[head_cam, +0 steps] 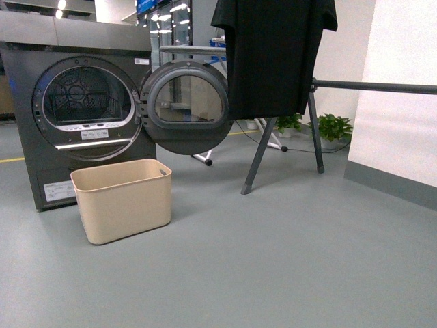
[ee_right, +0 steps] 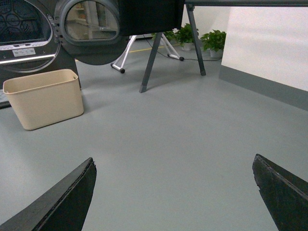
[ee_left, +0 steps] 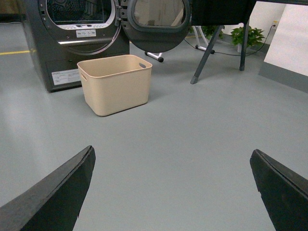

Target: Move hamper under clothes hanger

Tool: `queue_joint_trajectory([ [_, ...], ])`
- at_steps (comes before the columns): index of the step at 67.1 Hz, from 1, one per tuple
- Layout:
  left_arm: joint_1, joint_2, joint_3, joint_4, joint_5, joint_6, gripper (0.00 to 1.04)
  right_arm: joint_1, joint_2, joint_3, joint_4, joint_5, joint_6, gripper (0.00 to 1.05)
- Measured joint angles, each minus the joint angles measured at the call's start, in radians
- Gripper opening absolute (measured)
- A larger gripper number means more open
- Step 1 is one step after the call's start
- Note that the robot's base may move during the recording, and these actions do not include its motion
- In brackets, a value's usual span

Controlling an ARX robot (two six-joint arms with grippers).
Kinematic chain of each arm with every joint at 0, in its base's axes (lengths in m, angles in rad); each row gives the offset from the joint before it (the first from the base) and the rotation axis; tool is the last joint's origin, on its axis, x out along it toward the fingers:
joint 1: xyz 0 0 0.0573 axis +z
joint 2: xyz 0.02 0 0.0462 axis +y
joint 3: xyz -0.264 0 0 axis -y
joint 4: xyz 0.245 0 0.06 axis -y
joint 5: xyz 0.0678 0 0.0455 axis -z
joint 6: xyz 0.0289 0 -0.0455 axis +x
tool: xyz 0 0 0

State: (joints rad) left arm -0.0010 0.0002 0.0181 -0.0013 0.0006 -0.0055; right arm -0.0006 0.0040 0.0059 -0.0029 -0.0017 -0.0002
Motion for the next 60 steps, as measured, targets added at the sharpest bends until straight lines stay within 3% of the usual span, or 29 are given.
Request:
queue_joint_trajectory([
  [60,0.000,0.000,0.000,0.000,0.000,0.000,0.98,0.000,0.000,0.000,0.000,0.000,0.000,0.97],
])
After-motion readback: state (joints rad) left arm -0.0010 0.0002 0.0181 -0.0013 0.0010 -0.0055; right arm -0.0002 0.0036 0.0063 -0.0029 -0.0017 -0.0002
